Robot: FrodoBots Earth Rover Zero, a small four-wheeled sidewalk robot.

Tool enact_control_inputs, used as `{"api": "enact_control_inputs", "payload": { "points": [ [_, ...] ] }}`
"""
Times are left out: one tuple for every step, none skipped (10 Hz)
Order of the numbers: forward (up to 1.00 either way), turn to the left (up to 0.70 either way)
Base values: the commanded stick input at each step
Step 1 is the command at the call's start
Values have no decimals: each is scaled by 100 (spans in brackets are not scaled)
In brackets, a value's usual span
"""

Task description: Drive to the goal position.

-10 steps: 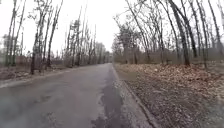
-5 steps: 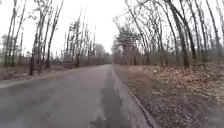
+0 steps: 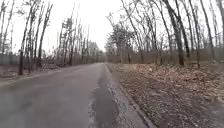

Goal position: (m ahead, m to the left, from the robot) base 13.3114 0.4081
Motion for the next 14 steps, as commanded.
{"api": "enact_control_inputs", "payload": {
  "points": [
    [100,-40],
    [100,-40],
    [100,-40],
    [100,0],
    [100,0],
    [100,0],
    [100,0],
    [100,0],
    [100,0],
    [100,40],
    [100,40],
    [100,40],
    [100,40],
    [100,40]
  ]
}}
